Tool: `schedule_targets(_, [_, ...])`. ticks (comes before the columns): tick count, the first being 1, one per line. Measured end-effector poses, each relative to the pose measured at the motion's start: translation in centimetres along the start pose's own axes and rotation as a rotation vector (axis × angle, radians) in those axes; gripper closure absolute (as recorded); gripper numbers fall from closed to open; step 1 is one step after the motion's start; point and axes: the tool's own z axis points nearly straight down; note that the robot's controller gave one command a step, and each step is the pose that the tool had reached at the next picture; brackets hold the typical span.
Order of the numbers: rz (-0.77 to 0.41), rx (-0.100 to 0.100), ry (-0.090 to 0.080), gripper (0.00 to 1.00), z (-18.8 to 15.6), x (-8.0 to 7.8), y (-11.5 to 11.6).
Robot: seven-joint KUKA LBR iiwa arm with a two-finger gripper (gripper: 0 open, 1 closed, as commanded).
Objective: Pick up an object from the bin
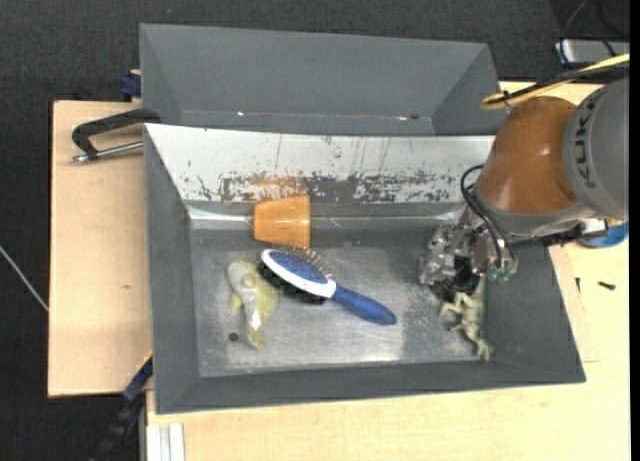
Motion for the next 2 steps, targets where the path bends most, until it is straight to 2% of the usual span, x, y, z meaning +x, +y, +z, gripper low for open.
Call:
schedule_targets(1, [-0.815,0.004,-0.010,1.00,-11.5,0.0,2.7])
schedule_targets(2, [-0.424,0.003,0.001,1.00,-11.8,3.4,-3.3])
